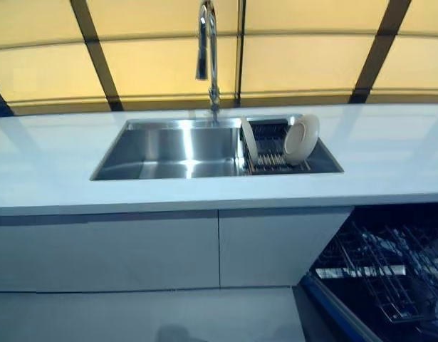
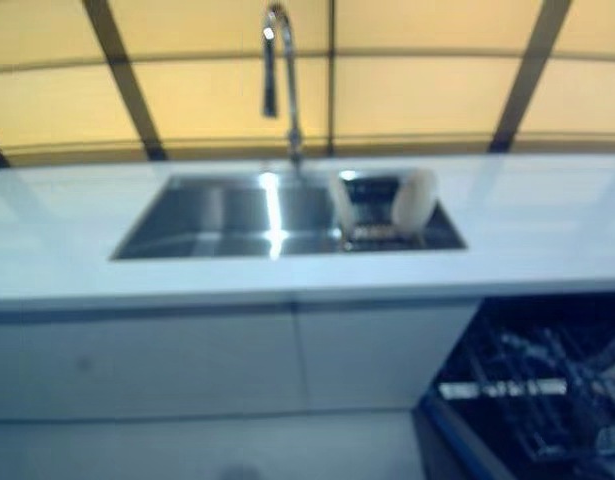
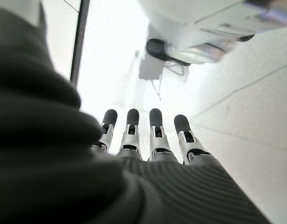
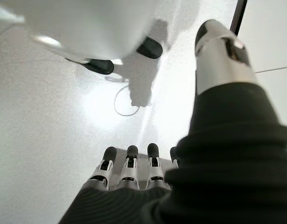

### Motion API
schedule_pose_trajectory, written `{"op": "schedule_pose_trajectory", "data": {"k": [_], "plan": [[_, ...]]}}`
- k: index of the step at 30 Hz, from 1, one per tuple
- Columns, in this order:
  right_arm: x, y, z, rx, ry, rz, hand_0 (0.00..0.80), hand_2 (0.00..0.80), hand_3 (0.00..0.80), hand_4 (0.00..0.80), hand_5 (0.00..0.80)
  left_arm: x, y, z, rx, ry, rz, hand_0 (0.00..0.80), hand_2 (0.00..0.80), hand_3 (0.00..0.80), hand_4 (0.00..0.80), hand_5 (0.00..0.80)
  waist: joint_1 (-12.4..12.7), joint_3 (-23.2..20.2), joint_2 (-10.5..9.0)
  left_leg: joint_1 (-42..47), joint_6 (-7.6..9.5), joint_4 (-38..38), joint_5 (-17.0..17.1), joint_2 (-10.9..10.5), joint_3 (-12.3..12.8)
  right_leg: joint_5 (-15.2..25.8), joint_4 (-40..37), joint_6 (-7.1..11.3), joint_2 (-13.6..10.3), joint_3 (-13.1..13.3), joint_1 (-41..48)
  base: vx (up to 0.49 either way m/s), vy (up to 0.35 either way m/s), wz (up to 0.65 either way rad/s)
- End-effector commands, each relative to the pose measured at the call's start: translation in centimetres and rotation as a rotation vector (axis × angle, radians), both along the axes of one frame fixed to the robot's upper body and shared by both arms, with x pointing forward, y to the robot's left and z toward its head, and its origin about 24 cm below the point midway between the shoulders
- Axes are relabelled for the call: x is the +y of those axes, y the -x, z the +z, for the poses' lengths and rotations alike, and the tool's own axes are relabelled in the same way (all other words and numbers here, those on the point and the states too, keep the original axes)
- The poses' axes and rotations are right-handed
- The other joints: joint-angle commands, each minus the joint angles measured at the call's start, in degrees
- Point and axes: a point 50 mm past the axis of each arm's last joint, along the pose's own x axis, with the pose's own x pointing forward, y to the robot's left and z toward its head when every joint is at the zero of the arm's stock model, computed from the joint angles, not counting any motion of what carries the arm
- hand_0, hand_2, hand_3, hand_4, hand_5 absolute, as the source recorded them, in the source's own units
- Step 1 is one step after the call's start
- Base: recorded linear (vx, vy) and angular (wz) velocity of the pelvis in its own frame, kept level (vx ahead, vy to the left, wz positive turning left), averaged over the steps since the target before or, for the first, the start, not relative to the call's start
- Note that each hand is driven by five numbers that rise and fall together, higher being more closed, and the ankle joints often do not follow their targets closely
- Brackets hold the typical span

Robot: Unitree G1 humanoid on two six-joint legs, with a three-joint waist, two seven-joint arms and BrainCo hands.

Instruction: Take plates into dishwasher

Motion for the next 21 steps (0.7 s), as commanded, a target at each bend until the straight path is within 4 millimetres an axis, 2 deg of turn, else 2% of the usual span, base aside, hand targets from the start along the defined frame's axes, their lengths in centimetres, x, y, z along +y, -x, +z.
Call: {"op": "schedule_pose_trajectory", "data": {"k": [1, 2, 4, 5, 6, 7, 8, 13, 14, 18, 21], "plan": [[-0.2, -1.7, 0.5, -0.065, -0.012, -0.026, 0.000, 0.000, 0.000, 0.000, 0.000, 0.1, -1.4, 0.3, -0.010, -0.009, -0.037, 0.000, 0.000, 0.000, 0.000, 0.000, -0.8, 3.7, 0.09, -2.3, 1.10, 4.4, -4.7, -0.6, 0.5, 16.9, -5.2, -0.67, -2.9, 0.3, -4.4, 0.032, -0.042, 0.06], [-0.5, -2.3, 0.7, -0.076, -0.012, -0.010, 0.000, 0.000, 0.000, 0.000, 0.000, 0.5, -1.8, 0.4, -0.022, -0.013, -0.038, 0.000, 0.000, 0.000, 0.000, 0.000, -0.6, 4.4, 1.31, -1.2, 0.56, 4.5, -4.5, 0.7, 0.3, 15.6, -15.3, -1.31, -2.0, -0.8, -3.2, 0.040, -0.127, 0.06], [-0.8, -2.7, 0.9, -0.090, -0.007, 0.003, 0.000, 0.000, 0.000, 0.000, 0.000, 0.8, -2.4, 0.6, -0.029, -0.020, -0.051, 0.000, 0.000, 0.000, 0.000, 0.000, -0.3, 4.9, 2.49, -0.4, 0.15, 4.7, -5.3, 1.9, -0.9, 16.7, -29.9, -1.51, 0.0, 1.1, -2.0, 0.036, -0.181, 0.02], [-0.8, -2.8, 0.9, -0.093, -0.006, 0.002, 0.000, 0.000, 0.000, 0.000, 0.000, 0.8, -2.4, 0.6, -0.030, -0.022, -0.050, 0.000, 0.000, 0.000, 0.000, 0.000, -0.3, 4.8, 2.63, -0.4, 0.11, 4.7, -5.5, 2.0, -1.0, 16.8, -31.2, -1.53, 0.1, 1.6, -2.0, 0.020, -0.153, 0.00], [-1.0, -3.0, 1.0, -0.100, -0.005, -0.001, 0.000, 0.000, 0.000, 0.000, 0.000, 1.0, -2.5, 0.7, -0.031, -0.025, -0.052, 0.000, 0.000, 0.000, 0.000, 0.000, -0.3, 4.9, 2.71, -0.3, 0.09, 5.4, -6.5, 1.9, -1.4, 18.4, -34.6, -1.17, 0.7, 3.5, -2.4, 0.065, -0.197, 0.05], [-1.0, -3.4, 1.1, -0.099, -0.006, 0.010, 0.000, 0.000, 0.000, 0.000, 0.000, 1.1, -2.3, 0.7, -0.028, -0.025, -0.046, 0.000, 0.000, 0.000, 0.000, 0.000, -0.2, 4.9, 2.41, 0.2, -0.06, 7.0, -8.4, 2.2, -1.2, 18.2, -35.6, -1.26, 1.1, 4.2, -1.7, 0.108, -0.240, 0.18], [-0.9, -3.6, 1.2, -0.091, -0.002, 0.053, 0.000, 0.000, 0.000, 0.000, 0.000, 1.0, -2.1, 0.6, -0.023, -0.024, -0.029, 0.000, 0.000, 0.000, 0.000, 0.000, -0.1, 4.6, 2.08, 0.1, -0.28, 8.2, -8.8, 2.2, -0.9, 18.2, -37.3, -1.50, 1.2, 4.3, -0.1, 0.156, -0.244, 0.28], [-0.3, -5.7, 2.0, -0.173, -0.067, 0.200, 0.000, 0.000, 0.000, 0.000, 0.000, 0.4, -0.4, 0.2, 0.027, 0.008, -0.058, 0.000, 0.000, 0.000, 0.000, 0.000, 0.9, 3.0, 0.50, 1.6, -0.72, 8.4, -9.2, 2.6, -1.2, 18.2, -41.6, -2.13, 1.5, 3.4, 5.5, 0.153, -0.172, 0.22], [0.0, -6.9, 2.6, -0.215, -0.095, 0.306, 0.000, 0.000, 0.000, 0.000, 0.000, 0.4, -0.2, 0.1, 0.031, 0.007, -0.059, 0.000, 0.000, 0.000, 0.000, 0.000, 1.3, 2.5, 0.01, 1.4, -0.83, 7.6, -8.9, 2.7, -1.7, 18.1, -42.2, -2.31, 1.5, 3.2, 5.9, 0.072, -0.111, 0.14], [0.1, -10.1, 4.8, -0.332, -0.150, 0.476, 0.000, 0.000, 0.000, 0.000, 0.000, 1.2, -1.0, 0.5, 0.024, 0.002, -0.089, 0.000, 0.000, 0.000, 0.000, 0.000, 1.9, 2.5, -0.90, 1.7, -1.17, 5.3, -8.1, 3.2, -2.1, 17.6, -42.1, -2.21, 1.4, 2.2, 5.8, 0.064, -0.100, 0.17], [-0.2, -13.1, 7.9, -0.429, -0.213, 0.595, 0.000, 0.000, 0.000, 0.000, 0.000, 2.3, -0.6, 0.7, 0.029, -0.020, -0.091, 0.000, 0.000, 0.000, 0.000, 0.000, 1.7, 2.5, -1.58, 2.6, -1.53, 3.0, -7.5, 3.9, -1.6, 17.7, -43.0, -1.82, 1.3, 1.8, 6.4, 0.078, -0.050, 0.21]]}}
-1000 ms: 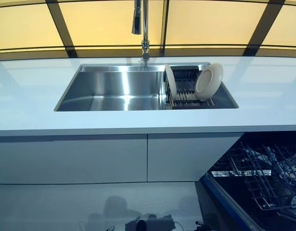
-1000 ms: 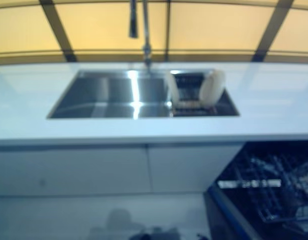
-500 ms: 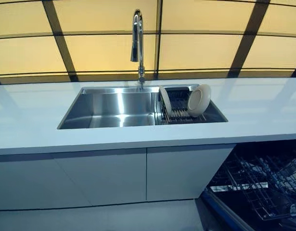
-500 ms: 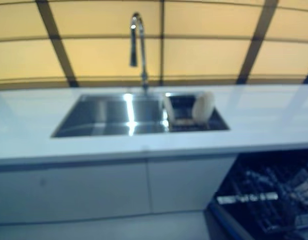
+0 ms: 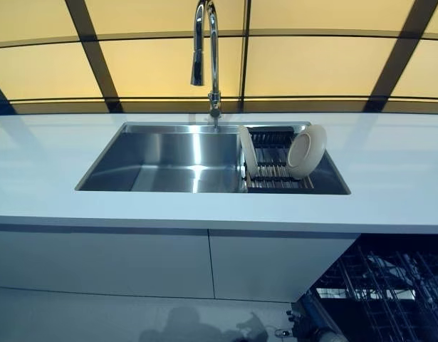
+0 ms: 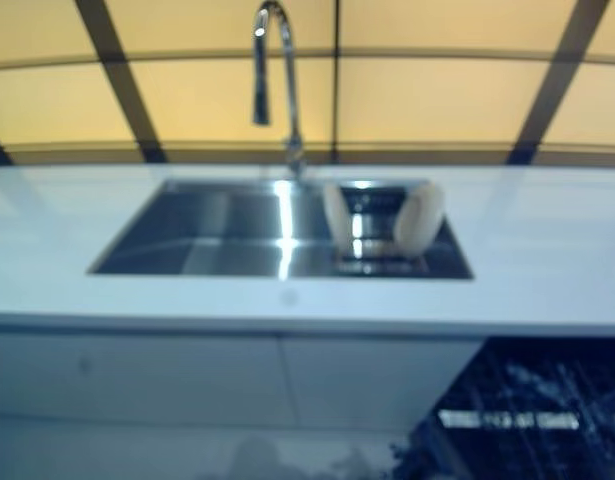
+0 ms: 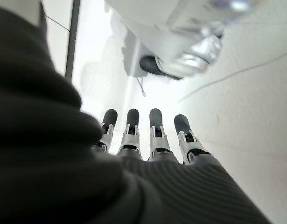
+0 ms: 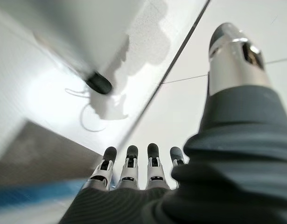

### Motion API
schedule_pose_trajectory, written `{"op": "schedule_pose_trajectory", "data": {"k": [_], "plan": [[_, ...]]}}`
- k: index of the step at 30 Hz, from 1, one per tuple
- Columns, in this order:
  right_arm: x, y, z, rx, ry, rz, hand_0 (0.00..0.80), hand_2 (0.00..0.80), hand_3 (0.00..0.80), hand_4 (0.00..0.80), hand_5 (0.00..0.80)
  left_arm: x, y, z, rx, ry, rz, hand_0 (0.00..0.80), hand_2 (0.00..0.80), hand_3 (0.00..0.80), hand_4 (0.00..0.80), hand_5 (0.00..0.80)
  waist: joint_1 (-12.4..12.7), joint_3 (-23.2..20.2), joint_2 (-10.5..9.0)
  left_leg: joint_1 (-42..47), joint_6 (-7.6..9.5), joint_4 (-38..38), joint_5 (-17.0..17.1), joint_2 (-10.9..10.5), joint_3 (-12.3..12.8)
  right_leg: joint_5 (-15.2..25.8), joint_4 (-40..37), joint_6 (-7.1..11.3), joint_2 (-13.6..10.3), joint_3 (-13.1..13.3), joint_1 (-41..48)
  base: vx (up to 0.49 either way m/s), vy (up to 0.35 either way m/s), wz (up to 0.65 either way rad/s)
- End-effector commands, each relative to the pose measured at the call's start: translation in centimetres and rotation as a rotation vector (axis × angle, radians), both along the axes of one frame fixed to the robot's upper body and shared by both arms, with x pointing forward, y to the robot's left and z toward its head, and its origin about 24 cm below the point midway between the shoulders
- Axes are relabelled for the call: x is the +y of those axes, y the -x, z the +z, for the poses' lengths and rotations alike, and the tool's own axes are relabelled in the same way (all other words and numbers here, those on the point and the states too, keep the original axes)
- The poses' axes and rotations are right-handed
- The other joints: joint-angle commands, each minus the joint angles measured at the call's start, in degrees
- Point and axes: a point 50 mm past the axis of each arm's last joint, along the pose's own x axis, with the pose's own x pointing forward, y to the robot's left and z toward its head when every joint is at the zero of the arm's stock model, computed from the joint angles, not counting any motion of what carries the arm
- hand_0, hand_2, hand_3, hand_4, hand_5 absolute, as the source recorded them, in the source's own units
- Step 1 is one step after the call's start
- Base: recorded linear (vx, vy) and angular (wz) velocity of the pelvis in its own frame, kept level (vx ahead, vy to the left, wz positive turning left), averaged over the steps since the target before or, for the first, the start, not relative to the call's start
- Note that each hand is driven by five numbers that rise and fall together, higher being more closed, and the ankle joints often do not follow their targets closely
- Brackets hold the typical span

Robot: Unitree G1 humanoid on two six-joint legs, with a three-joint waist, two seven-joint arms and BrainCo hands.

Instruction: Take plates into dishwasher

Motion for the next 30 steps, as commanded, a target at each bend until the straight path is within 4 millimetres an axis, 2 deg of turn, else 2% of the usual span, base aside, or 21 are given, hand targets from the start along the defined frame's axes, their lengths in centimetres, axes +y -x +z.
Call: {"op": "schedule_pose_trajectory", "data": {"k": [1, 3, 7, 11, 13, 16, 20, 24, 30], "plan": [[1.0, -5.5, 4.9, -0.143, -0.093, 0.256, 0.000, 0.000, 0.000, 0.000, 0.000, 2.4, -0.1, 0.6, 0.012, -0.060, -0.039, 0.000, 0.000, 0.000, 0.000, 0.000, -0.2, -1.0, -1.63, -1.3, 4.38, -2.1, 1.6, -2.5, 3.2, -3.2, 2.4, 4.55, -2.1, 3.4, 0.6, 0.065, -0.027, 0.04], [0.8, -6.4, 7.2, -0.145, -0.059, 0.419, 0.000, 0.000, 0.000, 0.000, 0.000, 3.5, 0.1, 0.9, 0.010, -0.077, -0.026, 0.000, 0.000, 0.000, 0.000, 0.000, -0.7, -1.2, -2.02, -1.1, 4.25, -3.2, 1.9, -2.2, 3.8, -3.1, 2.0, 4.89, -2.1, 3.5, 0.4, 0.058, -0.012, -0.05], [1.1, -8.8, 14.4, -0.253, -0.278, 0.509, 0.000, 0.000, 0.000, 0.000, 0.000, 5.1, 0.5, 1.4, 0.004, -0.095, 0.014, 0.000, 0.000, 0.000, 0.000, 0.000, -1.9, -1.6, -2.43, -0.7, 4.09, -4.6, 2.2, -2.0, 5.1, -3.3, 1.9, 5.08, -2.2, 3.8, 0.3, 0.055, 0.022, -0.06], [1.4, -8.9, 18.4, -0.342, -0.510, 0.554, 0.000, 0.000, 0.000, 0.000, 0.000, 5.2, 1.2, 1.3, 0.005, -0.090, 0.036, 0.000, 0.000, 0.000, 0.000, 0.000, -2.9, -2.3, -2.53, -0.9, 4.14, -4.7, 1.7, -1.9, 6.2, -3.6, 1.8, 5.40, -2.2, 4.3, 0.2, 0.045, 0.030, -0.11], [1.6, -8.9, 19.7, -0.356, -0.664, 0.565, 0.000, 0.000, 0.000, 0.000, 0.000, 5.0, 1.6, 1.2, 0.011, -0.084, 0.036, 0.000, 0.000, 0.000, 0.000, 0.000, -3.1, -2.6, -2.51, -0.9, 4.26, -4.7, 1.5, -1.9, 6.5, -3.8, 1.8, 5.50, -2.3, 4.4, 0.3, 0.048, 0.028, -0.11], [3.3, -9.2, 22.6, -0.401, -1.030, 0.613, 0.000, 0.000, 0.000, 0.000, 0.000, 4.7, 2.1, 1.0, 0.023, -0.076, 0.025, 0.000, 0.000, 0.000, 0.000, 0.000, -3.1, -2.9, -2.51, -0.4, 4.46, -4.7, 1.1, -1.7, 7.0, -4.4, 2.3, 5.52, -2.3, 4.7, 0.6, 0.056, 0.024, 0.00], [4.3, -9.8, 25.3, -0.503, -1.296, 0.641, 0.000, 0.000, 0.000, 0.000, 0.000, 4.2, 2.2, 0.8, 0.033, -0.069, 0.009, 0.000, 0.000, 0.000, 0.000, 0.000, -2.7, -3.5, -2.54, 0.1, 4.64, -4.4, 0.4, -1.7, 7.0, -4.8, 1.9, 5.66, -2.4, 4.9, 1.9, 0.064, 0.012, -0.01], [3.8, -10.6, 27.6, -0.630, -1.439, 0.589, 0.000, 0.000, 0.000, 0.000, 0.000, 3.9, 2.5, 0.7, 0.039, -0.064, -0.001, 0.000, 0.000, 0.000, 0.000, 0.000, -2.2, -4.4, -2.64, 0.4, 4.63, -4.3, 0.0, -1.8, 6.6, -5.2, 1.0, 5.68, -2.4, 5.1, 3.3, 0.062, 0.007, 0.00], [1.3, -12.1, 30.1, -0.838, -1.649, 0.380, 0.000, 0.000, 0.000, 0.000, 0.000, 3.4, 3.3, 0.5, 0.056, -0.053, -0.016, 0.000, 0.000, 0.000, 0.000, 0.000, -1.5, -5.4, -2.69, 1.0, 4.50, -4.1, -0.7, -1.9, 6.1, -5.7, 0.0, 5.47, -2.5, 4.8, 5.0, 0.058, 0.008, 0.00]]}}
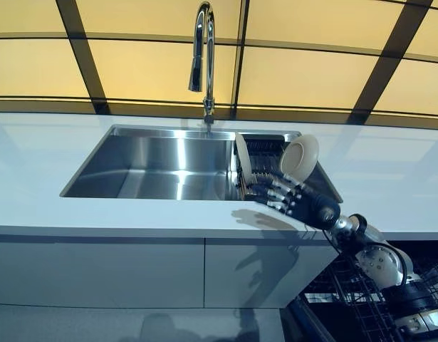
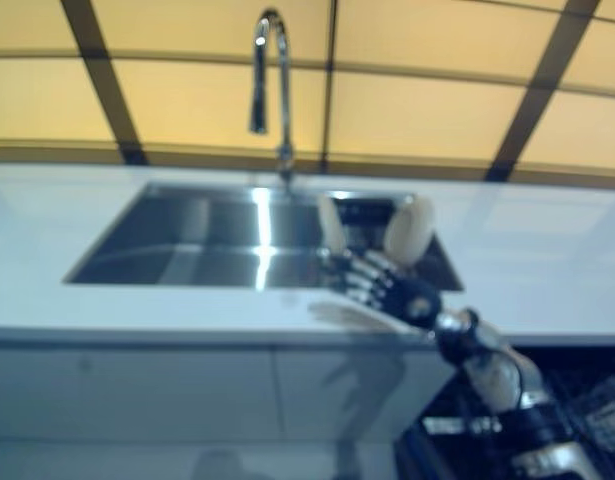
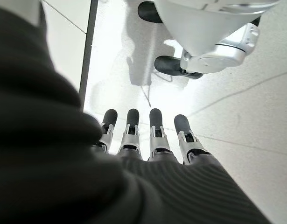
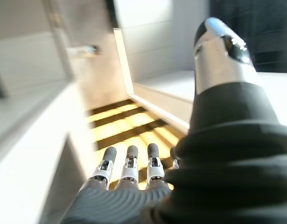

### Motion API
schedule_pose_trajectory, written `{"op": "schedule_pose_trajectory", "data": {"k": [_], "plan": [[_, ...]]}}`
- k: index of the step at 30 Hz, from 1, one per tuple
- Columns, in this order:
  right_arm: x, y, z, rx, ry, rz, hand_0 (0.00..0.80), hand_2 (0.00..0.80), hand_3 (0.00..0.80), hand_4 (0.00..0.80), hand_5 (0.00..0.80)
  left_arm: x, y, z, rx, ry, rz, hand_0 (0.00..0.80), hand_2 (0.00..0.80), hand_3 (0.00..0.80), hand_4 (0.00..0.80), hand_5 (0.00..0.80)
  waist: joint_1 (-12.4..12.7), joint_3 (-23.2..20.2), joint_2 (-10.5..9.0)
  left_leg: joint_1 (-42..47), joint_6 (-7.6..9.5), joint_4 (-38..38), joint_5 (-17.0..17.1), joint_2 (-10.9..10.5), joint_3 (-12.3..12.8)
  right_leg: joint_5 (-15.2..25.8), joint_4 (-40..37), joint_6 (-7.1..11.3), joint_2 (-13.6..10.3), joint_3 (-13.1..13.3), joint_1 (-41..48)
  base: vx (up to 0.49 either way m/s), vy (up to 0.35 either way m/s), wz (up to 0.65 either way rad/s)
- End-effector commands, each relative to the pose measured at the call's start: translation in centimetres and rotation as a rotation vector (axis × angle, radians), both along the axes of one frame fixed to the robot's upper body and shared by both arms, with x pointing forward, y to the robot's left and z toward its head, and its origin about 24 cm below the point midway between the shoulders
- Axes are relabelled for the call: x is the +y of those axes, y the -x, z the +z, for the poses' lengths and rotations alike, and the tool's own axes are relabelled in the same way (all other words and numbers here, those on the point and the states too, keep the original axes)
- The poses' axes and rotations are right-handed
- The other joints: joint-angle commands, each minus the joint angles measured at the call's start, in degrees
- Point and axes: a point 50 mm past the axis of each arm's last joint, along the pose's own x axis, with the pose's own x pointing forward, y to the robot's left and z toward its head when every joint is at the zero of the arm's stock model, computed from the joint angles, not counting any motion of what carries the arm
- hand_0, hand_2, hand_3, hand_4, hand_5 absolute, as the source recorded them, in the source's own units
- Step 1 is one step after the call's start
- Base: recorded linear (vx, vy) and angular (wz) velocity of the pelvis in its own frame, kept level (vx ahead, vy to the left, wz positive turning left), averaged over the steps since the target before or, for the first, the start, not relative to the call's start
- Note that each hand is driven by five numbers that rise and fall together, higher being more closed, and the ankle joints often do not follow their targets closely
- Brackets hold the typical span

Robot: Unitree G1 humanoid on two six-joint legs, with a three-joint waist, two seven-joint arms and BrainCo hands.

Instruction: Take plates into dishwasher

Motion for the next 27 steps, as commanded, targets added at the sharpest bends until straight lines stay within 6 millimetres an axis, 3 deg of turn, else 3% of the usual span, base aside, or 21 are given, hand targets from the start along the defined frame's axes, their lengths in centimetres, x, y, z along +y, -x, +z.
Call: {"op": "schedule_pose_trajectory", "data": {"k": [1, 5, 11, 12, 14, 15, 16, 17, 18, 19, 21, 22, 24, 27], "plan": [[-2.2, -2.0, 3.8, -0.084, -0.264, -0.183, 0.000, 0.000, 0.000, 0.000, 0.000, -0.1, 0.9, -0.2, 0.053, -0.006, -0.057, 0.000, 0.000, 0.000, 0.000, 0.000, 1.6, -3.2, -0.23, -2.1, 3.12, 0.8, -2.3, -1.3, 3.3, -7.3, 2.6, 3.95, -1.9, 2.5, 3.4, 0.056, 0.006, 0.00], [-5.5, -3.2, 4.4, -0.026, -0.275, -0.430, 0.000, 0.000, 0.000, 0.000, 0.000, -0.3, 1.1, -0.3, 0.064, -0.005, -0.069, 0.000, 0.000, 0.000, 0.000, 0.000, 1.9, -3.4, -0.12, -1.8, 2.99, 0.7, -2.4, -1.3, 3.3, -7.4, 2.5, 3.87, -1.9, 2.2, 3.9, 0.047, 0.002, 0.00], [-13.8, -3.6, 6.5, 0.111, -0.223, -1.066, 0.000, 0.000, 0.000, 0.000, 0.000, -0.4, 0.6, -0.2, 0.054, -0.017, -0.035, 0.000, 0.000, 0.000, 0.000, 0.000, 1.9, -3.1, -0.23, -1.1, 2.69, 1.2, -2.7, -1.0, 3.4, -8.5, 3.4, 3.13, -1.6, 1.7, 4.7, 0.071, -0.046, -0.01], [-15.0, -3.6, 7.2, 0.107, -0.203, -1.172, 0.000, 0.000, 0.000, 0.000, 0.000, -0.3, 0.6, -0.2, 0.055, -0.021, -0.018, 0.000, 0.000, 0.000, 0.000, 0.000, 2.0, -2.9, -0.71, -1.6, 2.39, 4.0, -4.0, -0.8, 4.1, -8.7, 3.4, 2.71, -1.7, 2.1, 4.9, 0.080, -0.098, -0.02], [-16.5, -3.5, 8.6, 0.128, -0.167, -1.344, 0.000, 0.000, 0.000, 0.000, 0.000, -0.4, 0.6, -0.2, 0.049, -0.016, 0.014, 0.000, 0.000, 0.000, 0.000, 0.000, 2.5, -1.5, -1.84, -6.0, 1.31, 16.8, -5.4, -0.2, 6.4, -8.8, 3.6, 1.48, -2.1, 2.3, 5.2, 0.007, -0.094, -0.09], [-16.9, -3.4, 9.3, 0.104, -0.118, -1.453, 0.000, 0.000, 0.000, 0.000, 0.000, -0.5, 0.6, -0.3, 0.043, -0.009, 0.016, 0.000, 0.000, 0.000, 0.000, 0.000, 3.2, 0.3, -2.10, -11.4, 0.22, 28.2, -2.0, -0.2, 6.8, -8.5, 4.0, 0.48, -1.8, 1.7, 5.5, -0.119, -0.074, -0.13], [-17.4, -3.1, 10.1, 0.088, -0.100, -1.561, 0.000, 0.000, 0.000, 0.000, 0.000, -0.7, 0.4, -0.3, 0.037, -0.007, 0.012, 0.000, 0.000, 0.000, 0.000, 0.000, 3.7, 2.0, -1.75, -17.0, -0.73, 34.5, 1.7, 0.0, 5.9, -8.1, 4.7, -0.53, -1.0, 1.0, 5.4, -0.133, -0.049, -0.16], [-17.5, -3.0, 10.4, 0.081, -0.095, -1.599, 0.000, 0.000, 0.000, 0.000, 0.000, -0.8, 0.3, -0.3, 0.034, -0.006, 0.009, 0.000, 0.000, 0.000, 0.000, 0.000, 3.6, 2.4, -1.50, -18.9, -0.98, 35.8, 2.3, 0.0, 5.5, -8.1, 5.2, -0.78, -0.6, 0.8, 5.1, -0.095, 0.055, -0.10], [-17.9, -2.8, 11.2, 0.072, -0.114, -1.691, 0.000, 0.000, 0.000, 0.000, 0.000, -0.8, 0.1, -0.3, 0.034, -0.007, -0.006, 0.000, 0.000, 0.000, 0.000, 0.000, 3.9, 3.1, -1.10, -20.0, -2.32, 28.7, 4.0, -0.4, 6.0, -8.2, 6.1, -0.34, -0.4, -0.1, 5.2, 0.002, 0.137, -0.08], [-18.1, -2.9, 11.8, 0.070, -0.124, -1.733, 0.000, 0.000, 0.000, 0.000, 0.000, -0.6, 0.1, -0.2, 0.036, -0.011, -0.028, 0.000, 0.000, 0.000, 0.000, 0.000, 4.0, 3.5, -1.09, -17.9, -1.92, 19.8, 3.8, -0.5, 6.4, -8.5, 6.8, 0.27, -0.8, -0.7, 5.4, 0.050, 0.189, -0.04], [-18.0, -3.0, 12.5, 0.050, -0.116, -1.765, 0.000, 0.000, 0.000, 0.000, 0.000, -0.4, -0.2, -0.2, 0.040, -0.017, -0.068, 0.000, 0.000, 0.000, 0.000, 0.000, 4.3, 4.0, -0.94, -18.0, -1.74, 17.5, 4.0, -2.4, 5.4, -8.9, 7.2, 0.67, -1.2, -0.6, 6.3, 0.120, 0.169, -0.18], [-17.6, -3.5, 12.6, 0.053, -0.043, -1.740, 0.000, 0.000, 0.000, 0.000, 0.000, -0.2, -1.2, 0.0, 0.021, -0.028, -0.071, 0.000, 0.000, 0.000, 0.000, 0.000, 4.3, 3.0, -0.97, -15.7, -0.50, 14.0, 2.1, -3.1, 4.1, -8.9, 6.8, 1.16, -1.6, -0.3, 6.3, 0.216, 0.184, -0.21], [-18.5, -3.3, 12.3, 0.090, 0.032, -1.756, 0.000, 0.000, 0.000, 0.000, 0.000, 0.0, -3.0, 0.4, -0.014, -0.032, -0.062, 0.000, 0.000, 0.000, 0.000, 0.000, 3.9, 1.4, -0.72, -10.9, 1.02, 6.9, 2.0, -3.4, 3.2, -8.8, 6.4, 2.08, -1.8, -0.2, 5.7, 0.252, 0.159, -0.17], [-20.1, -3.0, 11.2, 0.185, 0.099, -1.735, 0.000, 0.000, 0.000, 0.000, 0.000, 0.1, -4.6, 0.7, -0.059, -0.051, -0.055, 0.000, 0.000, 0.000, 0.000, 0.000, 3.9, 0.3, -0.87, -8.7, 1.86, 3.4, 2.2, -3.3, 2.7, -8.7, 6.1, 2.51, -2.0, -0.6, 4.3, 0.150, 0.063, 0.00]]}}
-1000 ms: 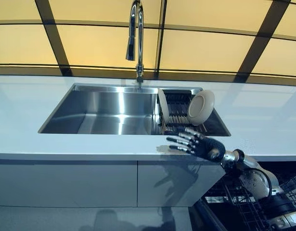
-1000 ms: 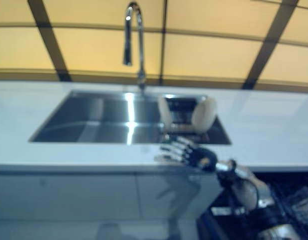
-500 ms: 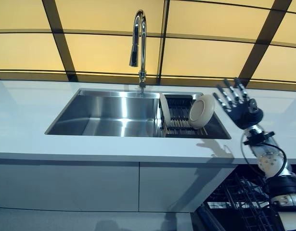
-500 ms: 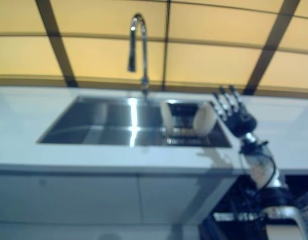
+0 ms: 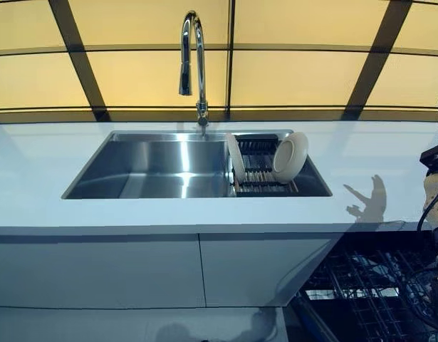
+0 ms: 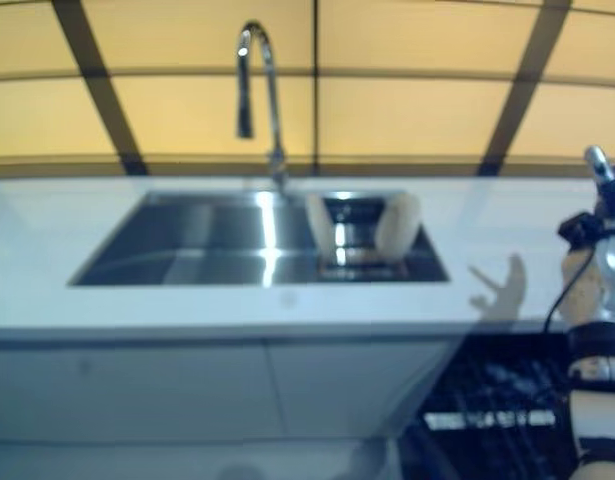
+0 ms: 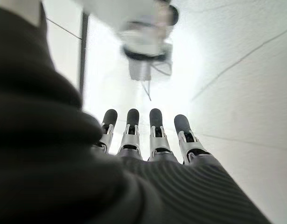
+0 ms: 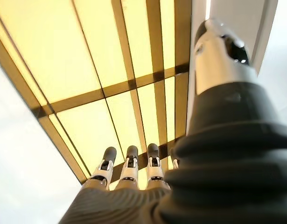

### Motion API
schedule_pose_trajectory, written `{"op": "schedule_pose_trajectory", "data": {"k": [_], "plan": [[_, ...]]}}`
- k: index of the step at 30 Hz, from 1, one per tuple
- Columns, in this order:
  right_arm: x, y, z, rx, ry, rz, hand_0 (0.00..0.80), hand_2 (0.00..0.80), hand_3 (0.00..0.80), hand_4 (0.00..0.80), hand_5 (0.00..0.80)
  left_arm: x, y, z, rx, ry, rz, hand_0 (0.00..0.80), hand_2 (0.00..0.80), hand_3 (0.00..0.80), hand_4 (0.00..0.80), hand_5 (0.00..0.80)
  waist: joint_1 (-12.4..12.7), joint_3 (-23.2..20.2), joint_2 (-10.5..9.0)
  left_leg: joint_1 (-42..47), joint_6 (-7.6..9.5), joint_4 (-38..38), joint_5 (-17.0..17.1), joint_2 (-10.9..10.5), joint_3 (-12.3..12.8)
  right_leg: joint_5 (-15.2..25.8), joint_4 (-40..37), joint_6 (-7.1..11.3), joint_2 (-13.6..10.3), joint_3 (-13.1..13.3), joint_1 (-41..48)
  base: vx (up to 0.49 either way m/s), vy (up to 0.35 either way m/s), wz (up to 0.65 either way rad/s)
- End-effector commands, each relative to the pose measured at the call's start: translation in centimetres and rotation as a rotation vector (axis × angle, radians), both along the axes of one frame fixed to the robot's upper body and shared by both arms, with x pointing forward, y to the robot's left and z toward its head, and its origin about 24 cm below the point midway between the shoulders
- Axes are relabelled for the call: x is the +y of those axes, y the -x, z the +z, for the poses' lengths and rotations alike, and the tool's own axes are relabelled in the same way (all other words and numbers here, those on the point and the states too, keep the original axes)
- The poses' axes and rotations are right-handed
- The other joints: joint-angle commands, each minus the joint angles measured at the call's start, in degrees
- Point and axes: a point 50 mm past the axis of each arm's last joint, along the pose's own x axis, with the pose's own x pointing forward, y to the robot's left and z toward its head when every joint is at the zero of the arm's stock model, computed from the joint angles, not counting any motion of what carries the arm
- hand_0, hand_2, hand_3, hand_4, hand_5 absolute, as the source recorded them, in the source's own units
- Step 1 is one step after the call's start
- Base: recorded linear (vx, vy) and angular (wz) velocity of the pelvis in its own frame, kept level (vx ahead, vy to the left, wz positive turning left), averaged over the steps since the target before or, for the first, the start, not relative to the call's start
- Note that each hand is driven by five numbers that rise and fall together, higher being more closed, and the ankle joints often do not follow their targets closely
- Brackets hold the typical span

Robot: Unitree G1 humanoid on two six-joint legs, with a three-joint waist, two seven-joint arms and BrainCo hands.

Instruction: Take plates into dishwasher

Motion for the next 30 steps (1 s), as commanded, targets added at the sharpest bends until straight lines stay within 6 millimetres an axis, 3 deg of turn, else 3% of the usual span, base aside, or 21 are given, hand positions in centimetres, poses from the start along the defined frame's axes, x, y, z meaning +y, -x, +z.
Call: {"op": "schedule_pose_trajectory", "data": {"k": [1, 8, 14, 18, 20, 22, 23, 24, 25, 30], "plan": [[-1.8, 0.4, 2.9, 0.016, 0.027, 0.010, 0.000, 0.000, 0.000, 0.000, 0.000, 1.3, -1.8, 0.7, -0.027, -0.056, -0.014, 0.000, 0.000, 0.000, 0.000, 0.000, 3.1, -2.3, -2.35, 4.1, -1.03, -10.6, 3.1, -0.2, -1.9, -7.1, 4.0, 2.67, -1.7, 3.4, 3.2, 0.077, 0.022, 0.02], [-0.9, -0.8, 1.3, 0.180, 0.064, 0.050, 0.000, 0.000, 0.000, 0.000, 0.000, 0.9, -2.1, 0.7, -0.031, -0.026, -0.046, 0.000, 0.000, 0.000, 0.000, 0.000, 3.9, -1.7, -3.16, 2.0, -0.59, -7.6, 1.5, -0.1, -0.7, -5.9, 2.2, 2.81, -2.4, 2.6, 2.2, 0.062, 0.007, 0.04], [0.2, -1.8, 0.5, 0.289, 0.144, 0.080, 0.000, 0.000, 0.000, 0.000, 0.000, 0.3, -1.6, 0.4, -0.020, -0.006, -0.068, 0.000, 0.000, 0.000, 0.000, 0.000, 4.5, 0.8, -3.77, -1.3, -0.04, 1.5, -2.8, -0.2, 0.8, -6.6, 4.5, 2.68, -3.3, 2.9, 1.9, 0.094, 0.043, 0.15], [1.0, -2.2, -0.4, 0.337, 0.161, 0.106, 0.000, 0.000, 0.000, 0.000, 0.000, 0.9, -1.1, 0.4, 0.003, -0.022, -0.098, 0.000, 0.000, 0.000, 0.000, 0.000, 4.3, 0.9, -3.62, 1.0, 1.53, -1.6, -2.2, -0.2, 0.8, -8.7, 13.4, 3.66, -4.0, 1.2, 0.6, 0.187, 0.070, 0.08], [1.1, -2.1, -0.7, 0.360, 0.204, 0.109, 0.000, 0.000, 0.000, 0.000, 0.000, 1.5, -0.8, 0.6, 0.004, -0.030, -0.121, 0.000, 0.000, 0.000, 0.000, 0.000, 3.8, 1.6, -3.14, 3.2, 1.95, -4.6, -1.0, -0.1, 0.8, -5.0, 26.2, 5.55, -5.5, 0.2, -5.9, 0.117, 0.064, -0.11], [0.9, -2.0, -0.8, 0.369, 0.225, 0.104, 0.000, 0.000, 0.000, 0.000, 0.000, 1.8, -0.7, 0.7, 0.003, -0.032, -0.130, 0.000, 0.000, 0.000, 0.000, 0.000, 3.7, 2.1, -2.95, 4.1, 1.79, -5.8, -0.2, 0.0, 0.7, -4.0, 27.4, 5.91, -5.9, 0.5, -7.6, 0.062, -0.014, -0.05], [1.0, -1.9, -0.7, 0.389, 0.258, 0.087, 0.000, 0.000, 0.000, 0.000, 0.000, 2.2, -0.9, 0.9, -0.004, -0.038, -0.126, 0.000, 0.000, 0.000, 0.000, 0.000, 3.4, 2.8, -2.25, 5.5, 0.92, -7.9, 1.0, 0.7, 0.3, -2.6, 20.9, 6.19, -5.5, 0.8, -7.8, 0.047, -0.062, 0.08], [1.0, -1.9, -0.6, 0.391, 0.263, 0.082, 0.000, 0.000, 0.000, 0.000, 0.000, 2.3, -1.0, 0.9, -0.006, -0.038, -0.123, 0.000, 0.000, 0.000, 0.000, 0.000, 3.4, 2.9, -2.10, 5.7, 0.79, -8.2, 1.2, 0.9, 0.2, -2.2, 19.7, 6.22, -5.3, 0.8, -7.7, 0.042, -0.158, 0.06], [1.0, -2.0, -0.2, 0.382, 0.257, 0.079, 0.000, 0.000, 0.000, 0.000, 0.000, 2.5, -1.5, 1.1, -0.023, -0.042, -0.103, 0.000, 0.000, 0.000, 0.000, 0.000, 3.1, 3.1, -1.75, 5.8, 0.41, -9.5, 1.2, 1.3, -0.3, -3.7, 14.1, 5.46, -3.8, 2.2, -7.5, 0.011, -0.171, 0.04], [2.1, -2.9, 0.4, 0.380, 0.279, 0.082, 0.000, 0.000, 0.000, 0.000, 0.000, 1.7, -2.0, 0.9, -0.042, -0.027, -0.044, 0.000, 0.000, 0.000, 0.000, 0.000, 3.5, 1.7, -2.02, 5.2, -0.54, -12.7, 2.4, 1.5, 0.1, -2.5, 2.0, 4.88, -2.2, 2.9, -3.1, 0.034, -0.159, 0.00]]}}
